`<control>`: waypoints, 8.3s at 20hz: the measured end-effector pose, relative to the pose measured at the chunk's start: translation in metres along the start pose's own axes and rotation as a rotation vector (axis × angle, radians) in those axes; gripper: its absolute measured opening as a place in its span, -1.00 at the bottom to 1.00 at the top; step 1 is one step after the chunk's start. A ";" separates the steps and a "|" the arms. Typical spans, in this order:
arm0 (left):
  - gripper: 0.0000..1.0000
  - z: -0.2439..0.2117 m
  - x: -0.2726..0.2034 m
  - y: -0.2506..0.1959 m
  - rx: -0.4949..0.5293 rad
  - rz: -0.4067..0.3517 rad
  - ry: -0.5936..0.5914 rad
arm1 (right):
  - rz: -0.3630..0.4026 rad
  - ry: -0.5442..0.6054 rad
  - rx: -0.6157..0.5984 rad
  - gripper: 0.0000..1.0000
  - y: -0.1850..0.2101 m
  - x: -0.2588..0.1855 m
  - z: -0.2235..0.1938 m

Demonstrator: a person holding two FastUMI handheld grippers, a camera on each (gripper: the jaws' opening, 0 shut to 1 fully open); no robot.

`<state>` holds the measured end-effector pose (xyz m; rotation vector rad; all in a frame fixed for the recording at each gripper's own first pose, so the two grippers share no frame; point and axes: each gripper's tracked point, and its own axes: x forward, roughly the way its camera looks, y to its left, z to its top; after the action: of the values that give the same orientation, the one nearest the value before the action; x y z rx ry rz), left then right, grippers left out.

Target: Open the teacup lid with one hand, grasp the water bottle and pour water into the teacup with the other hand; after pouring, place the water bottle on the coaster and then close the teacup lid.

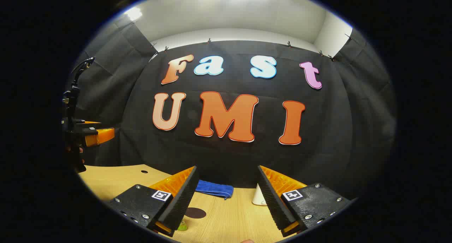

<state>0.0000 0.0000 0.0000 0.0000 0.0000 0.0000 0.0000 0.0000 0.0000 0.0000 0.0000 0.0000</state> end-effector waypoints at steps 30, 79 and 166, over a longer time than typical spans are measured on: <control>0.92 -0.035 -0.010 -0.021 0.048 -0.085 0.035 | 0.093 0.064 0.054 0.97 0.036 0.007 -0.033; -0.29 -0.252 -0.036 -0.090 0.088 -0.334 0.471 | 0.280 0.295 0.020 0.96 0.094 -0.011 -0.148; -0.29 -0.225 -0.070 0.105 0.039 0.005 0.346 | 0.186 -0.221 -1.620 0.27 0.169 0.077 -0.140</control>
<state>-0.0702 0.1052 -0.2251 0.0388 0.3457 0.0052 0.0773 0.1692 -0.1396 -1.6197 -0.2207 0.1864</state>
